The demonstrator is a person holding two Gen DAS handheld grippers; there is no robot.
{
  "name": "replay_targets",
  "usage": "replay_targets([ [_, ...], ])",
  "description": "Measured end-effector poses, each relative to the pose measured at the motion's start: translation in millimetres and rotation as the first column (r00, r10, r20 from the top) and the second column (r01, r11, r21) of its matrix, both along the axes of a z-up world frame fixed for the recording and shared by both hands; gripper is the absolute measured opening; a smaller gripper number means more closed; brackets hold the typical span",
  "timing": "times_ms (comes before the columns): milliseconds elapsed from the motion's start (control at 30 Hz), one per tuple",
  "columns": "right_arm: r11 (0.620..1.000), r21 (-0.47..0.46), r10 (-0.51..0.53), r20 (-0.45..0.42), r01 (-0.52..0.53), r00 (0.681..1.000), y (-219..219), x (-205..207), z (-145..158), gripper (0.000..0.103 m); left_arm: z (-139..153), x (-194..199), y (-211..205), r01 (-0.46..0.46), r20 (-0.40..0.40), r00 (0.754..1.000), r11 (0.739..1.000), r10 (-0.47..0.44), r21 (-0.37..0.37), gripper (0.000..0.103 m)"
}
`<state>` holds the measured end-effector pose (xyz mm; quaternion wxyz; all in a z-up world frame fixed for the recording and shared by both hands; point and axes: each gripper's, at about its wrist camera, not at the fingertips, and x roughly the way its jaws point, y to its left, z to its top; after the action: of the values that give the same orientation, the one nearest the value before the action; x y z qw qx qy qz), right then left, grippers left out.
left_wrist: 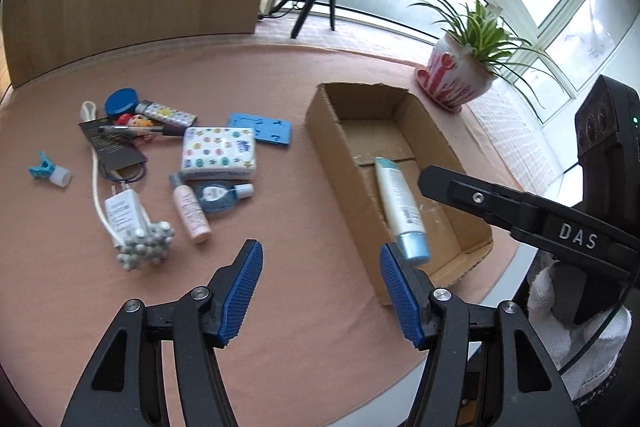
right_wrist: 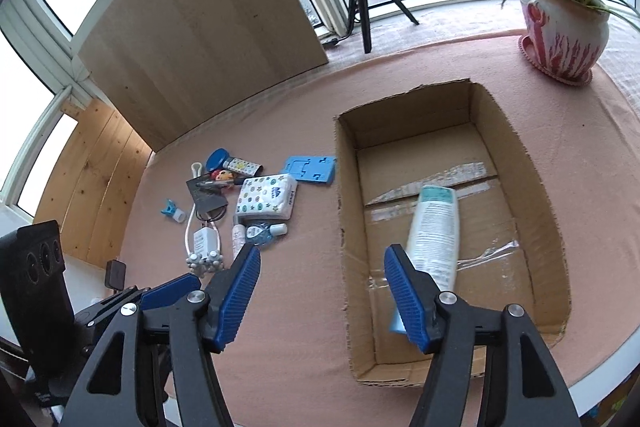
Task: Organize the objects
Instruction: 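Move the left tool to the blue clothespin and close on it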
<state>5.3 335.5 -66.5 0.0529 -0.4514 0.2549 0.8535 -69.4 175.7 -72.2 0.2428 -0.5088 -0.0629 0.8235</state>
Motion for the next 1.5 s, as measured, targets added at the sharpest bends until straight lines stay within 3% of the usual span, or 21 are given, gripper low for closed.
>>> replay_targets([
  [200,0.998,-0.02,0.056,0.018,-0.056,0.998,-33,-21,-5,0.061,-17,-24,-84,-0.141,0.023,0.99,0.989,0.142,-0.036,0.065],
  [400,0.994,-0.079,0.082,0.078,-0.076,0.994,-53,-48,-30,0.061,-38,-51,-167,-0.278,0.047,0.958,0.957,0.282,-0.087,0.065],
  [667,0.99,-0.121,0.095,0.147,-0.077,0.985,-74,-70,-62,0.058,-57,-84,-236,-0.379,0.086,0.918,0.919,0.388,-0.106,0.065],
  [933,0.993,-0.089,0.09,0.159,-0.077,0.983,-81,-70,-63,0.056,-66,-145,-251,-0.407,0.1,0.9,0.901,0.423,-0.147,0.065],
  [1233,0.996,-0.083,0.036,0.17,-0.022,0.985,-69,-53,-61,0.056,-95,-218,-248,-0.382,0.133,0.892,0.878,0.432,-0.289,0.065],
  [1433,0.997,-0.083,0.014,0.185,0.002,0.983,-63,-49,-66,0.056,-109,-223,-231,-0.294,0.148,0.921,0.892,0.361,-0.344,0.064],
  [1500,0.996,-0.085,0.016,0.185,0.0,0.983,-63,-50,-66,0.056,-108,-218,-225,-0.278,0.15,0.927,0.898,0.344,-0.343,0.056],
])
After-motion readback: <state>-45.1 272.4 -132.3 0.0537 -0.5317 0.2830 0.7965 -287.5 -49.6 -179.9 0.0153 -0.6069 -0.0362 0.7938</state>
